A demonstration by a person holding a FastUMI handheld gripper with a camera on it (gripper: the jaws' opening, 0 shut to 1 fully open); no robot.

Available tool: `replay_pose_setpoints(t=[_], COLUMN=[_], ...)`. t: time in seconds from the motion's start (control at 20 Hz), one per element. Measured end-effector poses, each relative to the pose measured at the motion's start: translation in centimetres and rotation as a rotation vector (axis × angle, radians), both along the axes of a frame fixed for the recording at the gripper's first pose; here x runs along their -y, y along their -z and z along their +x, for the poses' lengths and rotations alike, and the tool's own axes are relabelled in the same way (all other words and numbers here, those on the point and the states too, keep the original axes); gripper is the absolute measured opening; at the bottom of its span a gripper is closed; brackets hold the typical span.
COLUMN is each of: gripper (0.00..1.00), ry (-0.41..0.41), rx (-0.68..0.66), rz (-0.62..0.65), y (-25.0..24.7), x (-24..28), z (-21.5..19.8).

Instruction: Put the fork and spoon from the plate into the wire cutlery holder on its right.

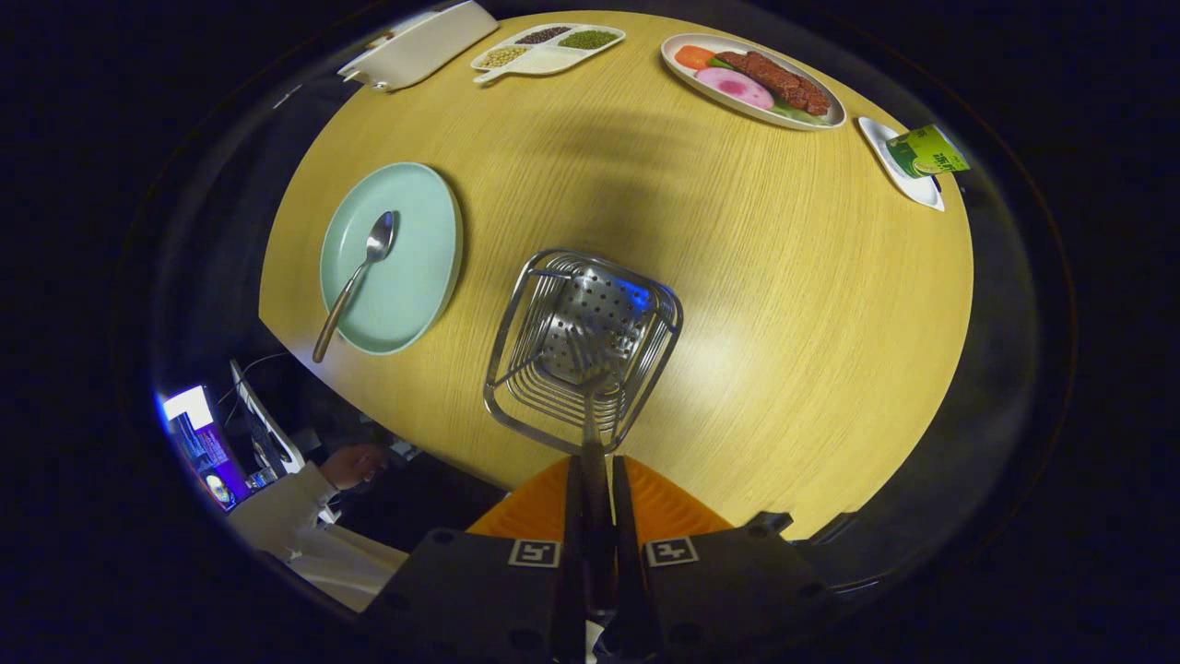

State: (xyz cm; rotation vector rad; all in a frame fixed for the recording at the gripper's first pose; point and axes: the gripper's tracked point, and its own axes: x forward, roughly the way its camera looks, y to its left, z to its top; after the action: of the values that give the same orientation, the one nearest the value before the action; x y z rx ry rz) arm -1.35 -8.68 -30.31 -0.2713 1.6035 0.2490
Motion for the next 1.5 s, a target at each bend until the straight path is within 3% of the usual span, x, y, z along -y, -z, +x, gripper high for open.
replay_pose_setpoints(t=[0.05, 0.1, 0.15, 0.2, 0.3, 0.35, 0.55, 0.95, 1.1, 1.25, 1.5], gripper=[0.25, 0.40, 0.48, 0.68, 0.94, 0.99, 1.00, 1.00, 1.00, 1.00, 1.00], ry=[0.008, 0.017, 0.025, 0.036, 0.053, 0.056, 0.084, 0.046, 0.010, 0.046, 0.097], rx=[0.012, 0.031, 0.056, 0.084, 0.164, 0.199, 0.354, 0.634, 0.715, 0.780, 0.714], rz=[0.002, 0.010, 0.020, 0.025, 0.037, 0.042, 0.094, 0.190, 0.205, 0.259, 0.339], y=[-0.1, -0.4, -0.7, -1.0, -2.4, -2.9, -6.3, -12.3, -12.3, -11.8, -7.8], x=[0.0, -0.1, -0.2, -0.3, -0.5, -0.6, -2.5, -8.3, -11.1, -14.9, -21.0], z=[0.3, 0.5, 0.8, 1.3, 2.3, 2.4, 2.8, 2.2, 1.7, 1.8, 1.3])
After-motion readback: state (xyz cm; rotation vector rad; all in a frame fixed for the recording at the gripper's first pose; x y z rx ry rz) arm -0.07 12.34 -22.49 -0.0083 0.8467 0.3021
